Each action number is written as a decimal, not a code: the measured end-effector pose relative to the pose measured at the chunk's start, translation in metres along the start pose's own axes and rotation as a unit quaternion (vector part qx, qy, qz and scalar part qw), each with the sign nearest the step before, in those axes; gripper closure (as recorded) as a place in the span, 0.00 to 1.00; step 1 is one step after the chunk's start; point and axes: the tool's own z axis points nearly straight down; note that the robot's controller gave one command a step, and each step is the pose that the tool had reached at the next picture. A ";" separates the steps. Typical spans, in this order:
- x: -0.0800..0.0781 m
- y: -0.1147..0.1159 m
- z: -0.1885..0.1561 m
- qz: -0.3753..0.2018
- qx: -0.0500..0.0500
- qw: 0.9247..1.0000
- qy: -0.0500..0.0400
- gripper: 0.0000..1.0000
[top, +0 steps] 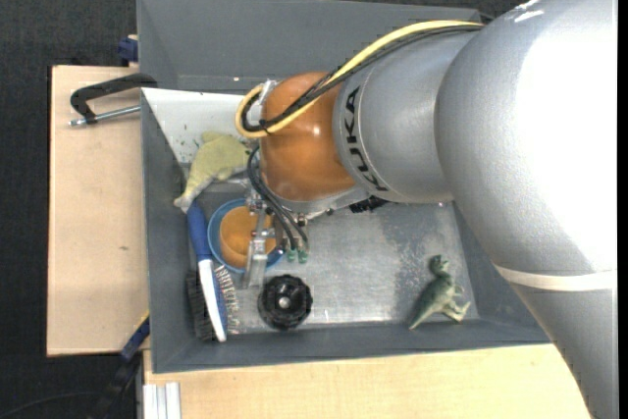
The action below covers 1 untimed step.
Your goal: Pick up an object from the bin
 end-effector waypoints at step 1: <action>-0.008 0.011 -0.154 -0.010 -0.002 1.000 -0.003 1.00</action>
Offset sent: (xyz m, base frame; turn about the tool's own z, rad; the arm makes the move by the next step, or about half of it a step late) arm 0.0042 0.0087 0.1479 -0.0203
